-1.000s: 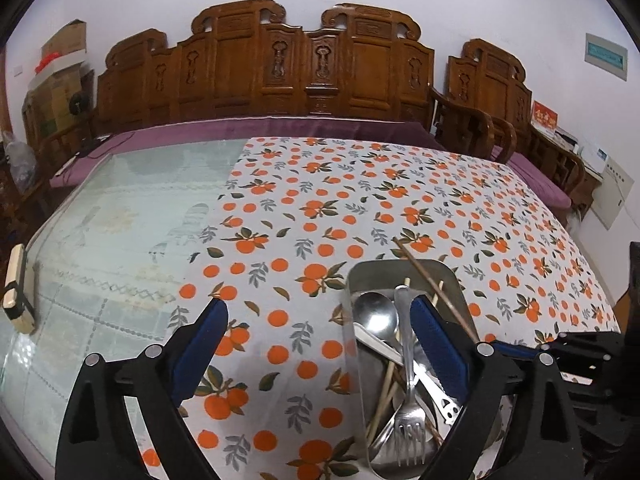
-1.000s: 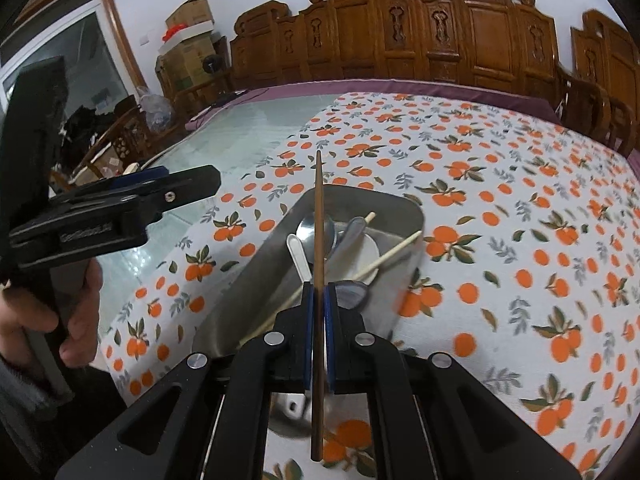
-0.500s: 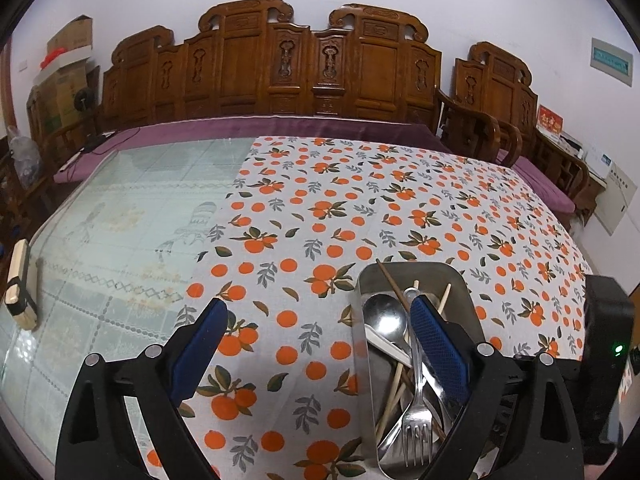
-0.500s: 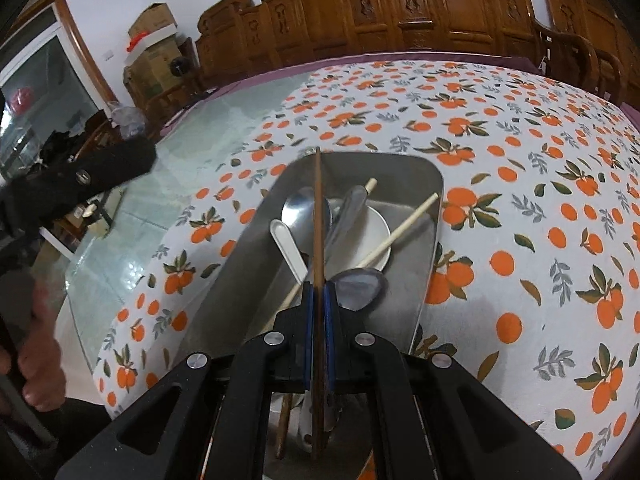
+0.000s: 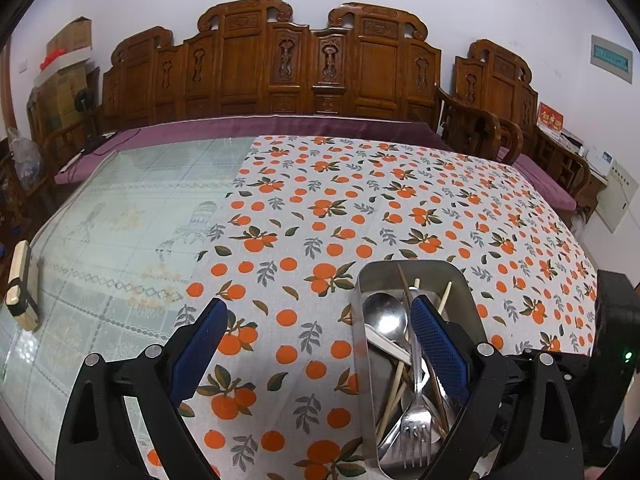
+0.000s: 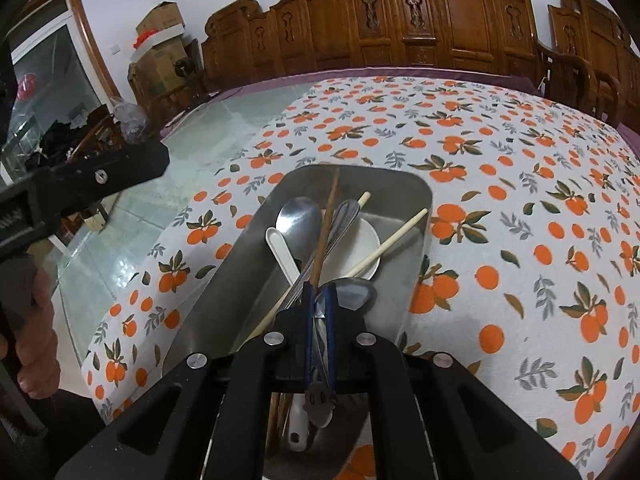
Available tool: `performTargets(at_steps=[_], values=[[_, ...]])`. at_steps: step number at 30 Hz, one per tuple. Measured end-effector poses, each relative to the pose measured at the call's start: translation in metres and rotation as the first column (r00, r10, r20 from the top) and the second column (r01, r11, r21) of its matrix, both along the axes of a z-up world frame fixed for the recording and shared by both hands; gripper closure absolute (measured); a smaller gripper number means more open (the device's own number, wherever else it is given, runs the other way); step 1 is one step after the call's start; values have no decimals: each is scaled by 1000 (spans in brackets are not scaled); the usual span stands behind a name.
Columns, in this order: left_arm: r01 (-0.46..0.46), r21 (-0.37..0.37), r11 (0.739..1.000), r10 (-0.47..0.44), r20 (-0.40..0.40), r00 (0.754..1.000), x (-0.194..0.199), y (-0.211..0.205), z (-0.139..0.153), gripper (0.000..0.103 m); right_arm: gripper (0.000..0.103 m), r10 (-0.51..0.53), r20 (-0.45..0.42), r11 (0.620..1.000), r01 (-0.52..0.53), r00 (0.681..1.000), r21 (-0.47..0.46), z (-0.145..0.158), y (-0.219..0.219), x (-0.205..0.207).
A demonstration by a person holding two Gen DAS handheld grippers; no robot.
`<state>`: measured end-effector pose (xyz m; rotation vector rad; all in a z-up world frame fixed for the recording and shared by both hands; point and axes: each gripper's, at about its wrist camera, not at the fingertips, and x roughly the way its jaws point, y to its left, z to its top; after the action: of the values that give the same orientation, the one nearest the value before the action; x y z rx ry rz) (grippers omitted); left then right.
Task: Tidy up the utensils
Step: 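Lower the bamboo chopstick into the tray and open the right tool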
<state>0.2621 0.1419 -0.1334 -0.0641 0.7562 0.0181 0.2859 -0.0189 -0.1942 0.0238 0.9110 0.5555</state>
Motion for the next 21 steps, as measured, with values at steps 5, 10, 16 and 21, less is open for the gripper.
performTargets(at_steps=[5,10,16,21], values=[[9,6,1000,-9,12,1000,-3,-5,-1,14,96,3,64,1000,-2,998,-14,18,-12,-9],[17,10,1000,-18,19,1000,-8,-14,0,14,89,-14,128,1000,17,992,-22,43,-35,-25],[33,31,999,-34,41,999,-24,-32,9,8,62,-57,190,998,63,980,-26,72,-64,-48],[40,38,998,-41,29,999,-44,-49,13,8,33,-110,231,992,120,967,-31,91,-95,-70]])
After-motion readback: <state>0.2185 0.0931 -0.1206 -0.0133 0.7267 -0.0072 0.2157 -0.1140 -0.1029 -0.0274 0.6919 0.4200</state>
